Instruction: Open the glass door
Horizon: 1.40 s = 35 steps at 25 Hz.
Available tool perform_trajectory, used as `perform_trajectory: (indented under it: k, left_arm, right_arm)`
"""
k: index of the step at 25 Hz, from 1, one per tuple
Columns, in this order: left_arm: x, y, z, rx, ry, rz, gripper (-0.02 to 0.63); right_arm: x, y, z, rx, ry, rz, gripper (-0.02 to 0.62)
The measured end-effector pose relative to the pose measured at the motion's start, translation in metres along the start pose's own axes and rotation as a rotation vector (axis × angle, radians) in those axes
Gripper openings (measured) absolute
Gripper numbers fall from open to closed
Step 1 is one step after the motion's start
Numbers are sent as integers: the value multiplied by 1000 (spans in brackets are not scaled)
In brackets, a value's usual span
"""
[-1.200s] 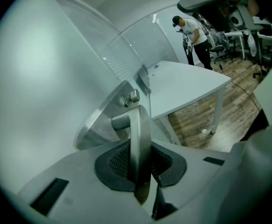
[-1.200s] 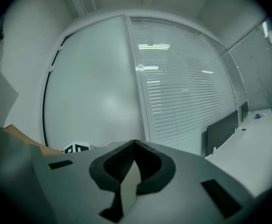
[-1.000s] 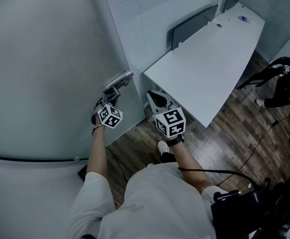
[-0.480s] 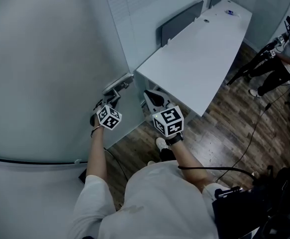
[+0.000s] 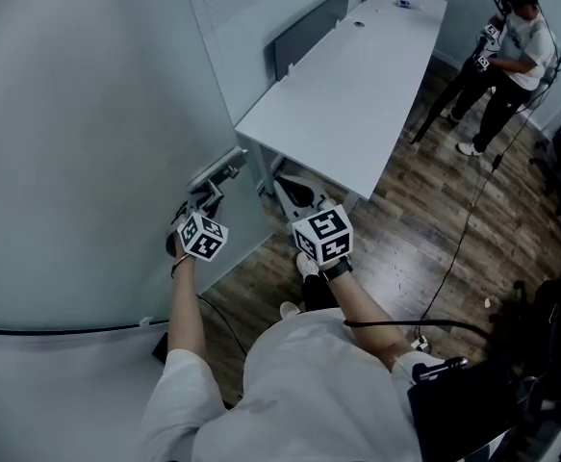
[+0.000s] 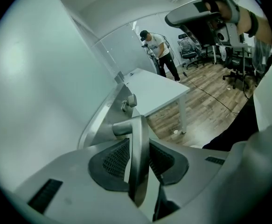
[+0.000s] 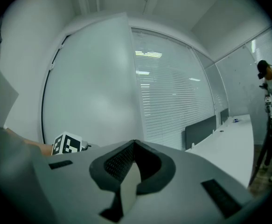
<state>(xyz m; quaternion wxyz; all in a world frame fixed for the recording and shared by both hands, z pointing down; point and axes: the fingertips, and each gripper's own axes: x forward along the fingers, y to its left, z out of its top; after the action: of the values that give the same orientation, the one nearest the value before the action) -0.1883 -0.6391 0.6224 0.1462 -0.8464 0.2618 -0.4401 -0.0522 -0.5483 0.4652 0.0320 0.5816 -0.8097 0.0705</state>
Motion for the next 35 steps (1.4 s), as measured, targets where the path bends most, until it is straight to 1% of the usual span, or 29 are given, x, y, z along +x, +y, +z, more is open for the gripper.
perform_trajectory:
  k: [4, 6, 11, 13, 17, 21, 25, 28, 32, 35]
  left_arm:
    - [-7, -16, 6, 15, 2, -28, 80]
    - [-10, -24, 7, 19, 0, -33, 81]
    - [-26, -40, 13, 22, 1, -17, 95]
    - [-30, -47, 17, 36, 13, -6, 103]
    - [-34, -60, 21, 105, 74, 20, 103]
    - [-49, -81, 21, 127, 124, 19, 103]
    - [-58, -98, 21, 145, 159, -8, 104]
    - [-64, -111, 19, 170, 207, 4, 104]
    - [-74, -132, 17, 169, 286, 0, 103]
    - [-83, -147, 16, 154, 317, 37, 103]
  right_arm:
    - [-17, -4, -2, 13, 11, -34, 3]
    - [-23, -5, 0, 0, 11, -39, 3]
    - [-42, -8, 13, -24, 0, -34, 3]
    - [-52, -13, 17, -24, -7, -35, 3]
    - [-72, -20, 21, -21, -22, -27, 3]
    - [-112, -26, 20, -20, -33, -11, 3]
    - [-155, -48, 20, -6, -37, -14, 3]
    - [-192, -64, 17, -9, -43, -14, 3]
    - [-247, -85, 5, -2, -42, -21, 3]
    - [-285, -98, -1, 13, -53, -29, 3]
